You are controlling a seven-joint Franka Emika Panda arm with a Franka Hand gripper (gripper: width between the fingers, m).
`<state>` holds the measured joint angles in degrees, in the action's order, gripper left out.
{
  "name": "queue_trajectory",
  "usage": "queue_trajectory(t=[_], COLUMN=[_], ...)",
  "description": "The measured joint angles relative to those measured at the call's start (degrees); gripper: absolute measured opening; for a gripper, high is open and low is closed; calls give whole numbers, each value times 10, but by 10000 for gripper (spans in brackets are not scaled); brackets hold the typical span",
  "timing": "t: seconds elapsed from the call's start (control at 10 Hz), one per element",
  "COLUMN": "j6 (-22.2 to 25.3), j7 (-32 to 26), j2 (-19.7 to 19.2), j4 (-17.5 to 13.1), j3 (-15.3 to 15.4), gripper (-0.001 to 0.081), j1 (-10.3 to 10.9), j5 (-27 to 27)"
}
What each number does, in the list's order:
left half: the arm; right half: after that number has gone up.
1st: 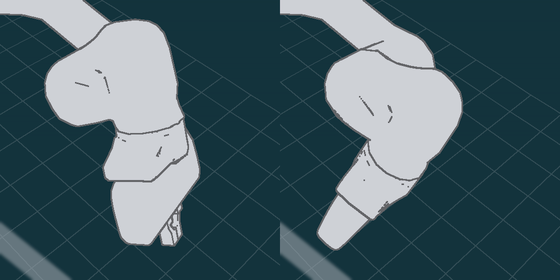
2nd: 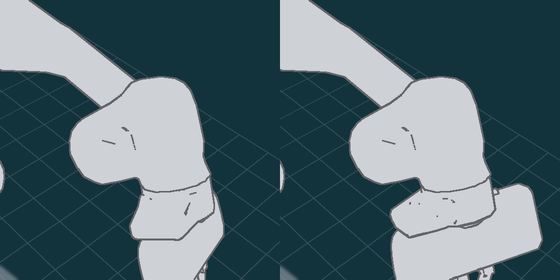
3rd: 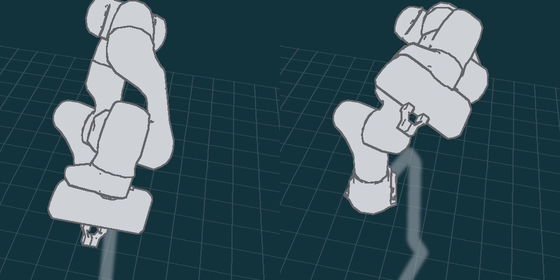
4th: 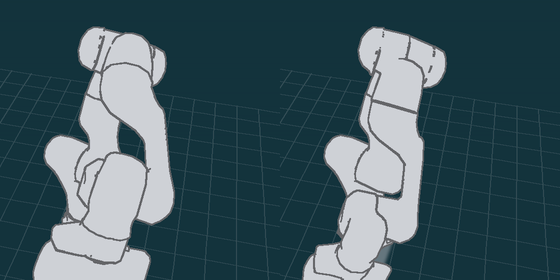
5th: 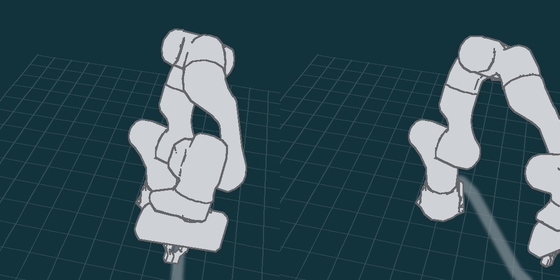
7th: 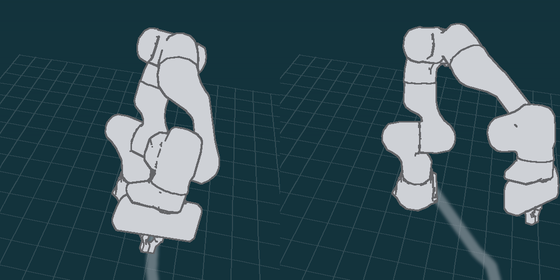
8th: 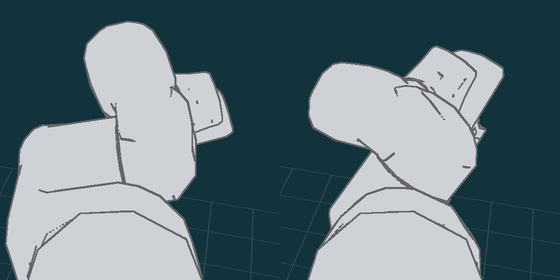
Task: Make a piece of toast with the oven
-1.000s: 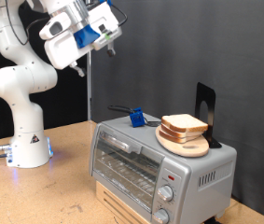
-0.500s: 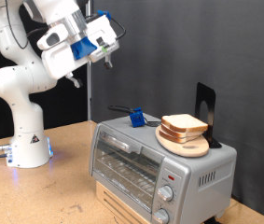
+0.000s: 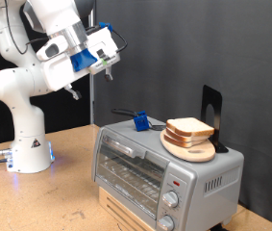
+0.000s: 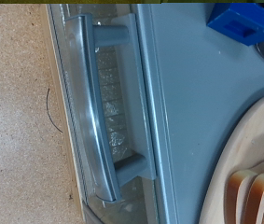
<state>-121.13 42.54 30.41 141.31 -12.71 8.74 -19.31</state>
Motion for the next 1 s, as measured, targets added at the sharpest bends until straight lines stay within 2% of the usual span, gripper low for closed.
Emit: queue_trajectory(t=[0.1,0.3,0.6,1.0], j6=[-1,-49,-108,-174], j7=[-4,-1,0,-4], j2=[-1,-9,-44,-81], j4=[3,29,63,89], j3=[0,8,22,30], gripper=[682,682,682,682], j1=[0,-2,-2,0], j5=[3,23,40,39])
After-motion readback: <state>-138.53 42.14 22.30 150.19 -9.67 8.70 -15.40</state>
